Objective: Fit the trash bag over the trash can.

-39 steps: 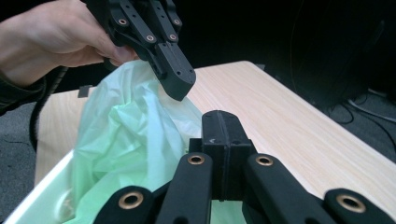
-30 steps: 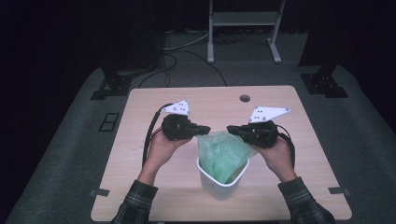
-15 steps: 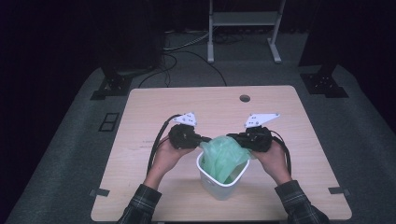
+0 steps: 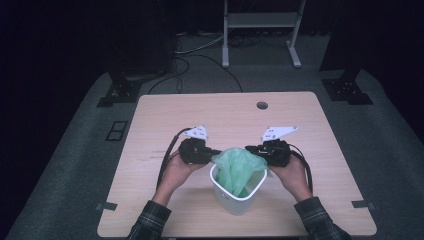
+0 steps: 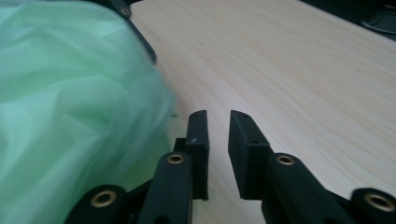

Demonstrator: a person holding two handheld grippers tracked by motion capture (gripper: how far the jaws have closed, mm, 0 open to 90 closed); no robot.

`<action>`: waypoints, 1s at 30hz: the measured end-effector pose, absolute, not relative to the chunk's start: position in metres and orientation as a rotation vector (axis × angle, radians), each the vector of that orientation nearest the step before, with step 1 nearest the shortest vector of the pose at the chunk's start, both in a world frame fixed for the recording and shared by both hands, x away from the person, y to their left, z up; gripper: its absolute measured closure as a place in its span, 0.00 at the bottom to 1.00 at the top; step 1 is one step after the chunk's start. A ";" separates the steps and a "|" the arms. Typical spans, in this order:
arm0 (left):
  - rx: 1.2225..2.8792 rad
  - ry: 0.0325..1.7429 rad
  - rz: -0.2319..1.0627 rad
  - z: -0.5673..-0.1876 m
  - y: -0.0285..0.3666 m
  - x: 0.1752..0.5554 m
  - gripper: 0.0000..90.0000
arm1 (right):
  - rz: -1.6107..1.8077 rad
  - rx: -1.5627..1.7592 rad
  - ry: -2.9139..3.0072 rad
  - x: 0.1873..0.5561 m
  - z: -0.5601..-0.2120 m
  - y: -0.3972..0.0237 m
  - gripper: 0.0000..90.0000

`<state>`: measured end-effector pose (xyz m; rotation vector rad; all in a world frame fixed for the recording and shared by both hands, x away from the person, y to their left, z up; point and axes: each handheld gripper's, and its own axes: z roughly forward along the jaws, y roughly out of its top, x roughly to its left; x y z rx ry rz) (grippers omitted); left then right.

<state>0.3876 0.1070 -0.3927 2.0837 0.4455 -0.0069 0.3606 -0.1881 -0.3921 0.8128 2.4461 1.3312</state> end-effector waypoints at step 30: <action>2.031 0.321 -0.077 -0.353 0.117 0.359 0.66 | 1.562 0.770 2.363 0.317 -0.350 -0.239 1.00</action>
